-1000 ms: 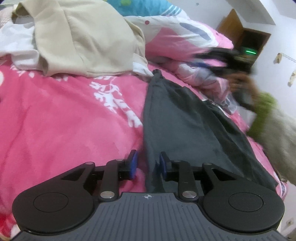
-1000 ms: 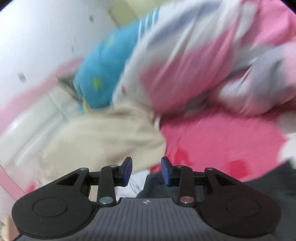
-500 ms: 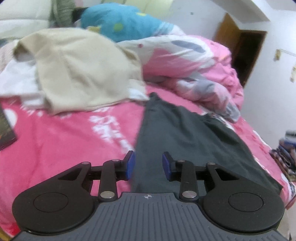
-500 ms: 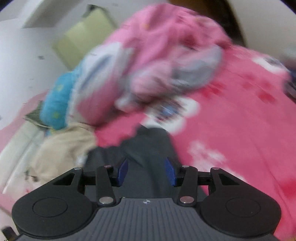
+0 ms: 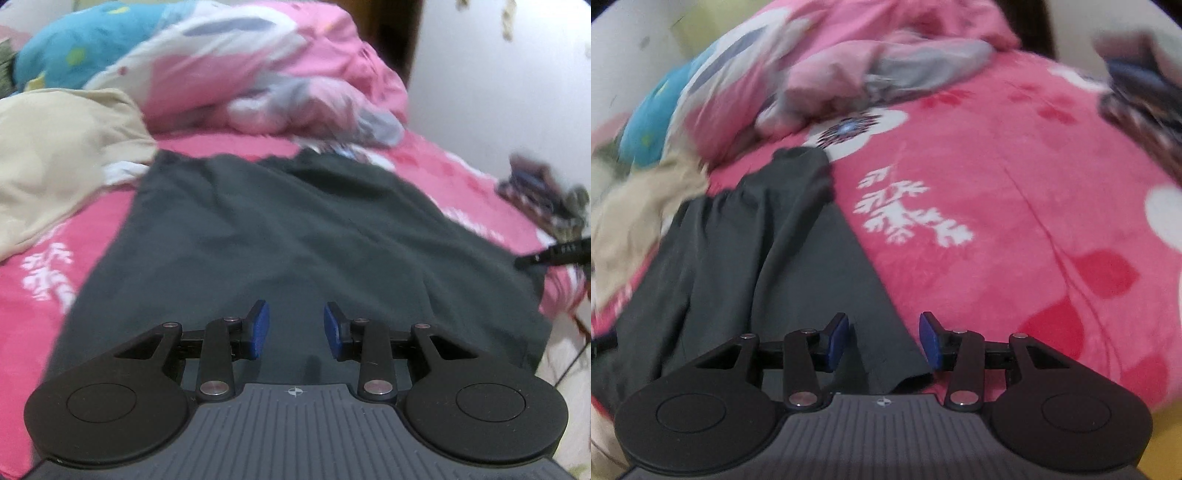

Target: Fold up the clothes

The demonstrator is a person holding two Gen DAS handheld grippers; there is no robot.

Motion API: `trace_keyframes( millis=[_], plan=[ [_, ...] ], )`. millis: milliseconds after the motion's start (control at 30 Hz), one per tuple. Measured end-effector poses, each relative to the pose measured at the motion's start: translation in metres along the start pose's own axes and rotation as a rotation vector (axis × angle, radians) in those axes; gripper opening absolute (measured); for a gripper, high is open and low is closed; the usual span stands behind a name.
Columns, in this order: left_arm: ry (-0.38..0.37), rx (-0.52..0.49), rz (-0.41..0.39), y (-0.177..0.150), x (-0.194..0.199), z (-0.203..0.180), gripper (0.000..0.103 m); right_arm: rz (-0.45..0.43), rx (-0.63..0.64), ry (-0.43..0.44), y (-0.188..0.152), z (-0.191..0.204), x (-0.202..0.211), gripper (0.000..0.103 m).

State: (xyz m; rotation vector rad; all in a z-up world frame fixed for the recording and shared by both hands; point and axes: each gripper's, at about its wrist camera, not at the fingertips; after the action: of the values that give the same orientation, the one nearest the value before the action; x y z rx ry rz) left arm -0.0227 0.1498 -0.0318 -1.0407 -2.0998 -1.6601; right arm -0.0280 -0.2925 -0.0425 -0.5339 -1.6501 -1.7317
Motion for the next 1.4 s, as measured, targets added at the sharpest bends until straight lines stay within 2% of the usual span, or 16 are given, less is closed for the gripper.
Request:
trace_keyframes(
  millis=[33, 100, 133, 167, 267, 367, 633, 767, 933, 1067, 1133, 1200, 1267, 1400],
  plan=[
    [-0.005, -0.014, 0.009, -0.002, -0.003, -0.005, 0.032, -0.001, 0.053, -0.009, -0.002, 0.006, 0.000, 0.037],
    [-0.011, -0.043, 0.021, -0.005, -0.008, -0.013, 0.032, -0.005, 0.158, -0.056, -0.007, 0.016, 0.000, 0.012],
    [-0.006, -0.059, 0.024, -0.006, -0.011, -0.017, 0.032, -0.015, 0.184, -0.077, -0.008, 0.018, 0.002, 0.010],
    [-0.001, -0.075, 0.029, -0.007, -0.014, -0.021, 0.032, -0.033, 0.178, -0.083, -0.008, 0.017, 0.007, 0.003],
    [0.039, -0.115, 0.061, -0.009, -0.026, -0.025, 0.032, -0.114, 0.129, -0.122, -0.006, 0.000, 0.026, 0.003],
    [0.065, -0.109, 0.098, -0.011, -0.033, -0.021, 0.032, -0.158, 0.084, -0.170, -0.006, -0.019, 0.038, 0.003],
    [0.084, -0.086, 0.121, -0.010, -0.033, -0.012, 0.032, -0.125, -0.097, -0.287, -0.026, -0.077, 0.023, 0.003],
    [0.082, -0.109, 0.075, -0.005, -0.019, -0.022, 0.032, -0.184, -0.159, -0.220, -0.025, -0.081, 0.044, 0.005],
    [-0.141, -0.236, 0.128, -0.010, -0.020, -0.084, 0.033, -0.186, -0.246, -0.015, -0.021, -0.089, 0.048, 0.009],
    [-0.330, -0.349, 0.184, -0.017, -0.023, -0.138, 0.036, -0.130, -0.261, -0.024, -0.016, -0.092, 0.039, 0.032],
    [-0.374, -0.429, 0.222, -0.030, -0.030, -0.165, 0.036, -0.113, -0.273, -0.029, -0.018, -0.094, 0.039, 0.033],
    [-0.362, -0.500, 0.234, -0.045, -0.037, -0.183, 0.037, -0.126, -0.253, -0.038, -0.021, -0.091, 0.046, 0.034],
    [-0.325, -0.523, 0.244, -0.056, -0.045, -0.192, 0.037, -0.144, -0.213, -0.052, -0.026, -0.086, 0.055, 0.035],
    [-0.259, -0.449, 0.220, -0.055, -0.054, -0.190, 0.035, -0.159, -0.068, -0.095, -0.034, -0.074, 0.069, 0.035]
  ],
)
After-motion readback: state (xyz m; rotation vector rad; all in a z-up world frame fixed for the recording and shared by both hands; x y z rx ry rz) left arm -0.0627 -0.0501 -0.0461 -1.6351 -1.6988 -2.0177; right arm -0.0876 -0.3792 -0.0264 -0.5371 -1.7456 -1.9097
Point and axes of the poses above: each gripper's, at about its wrist camera, not at the fingertips, and x roughly against the way its jaws point, z to its left, y to its top, and after that the axes turned 14 degrees about x, right-handed
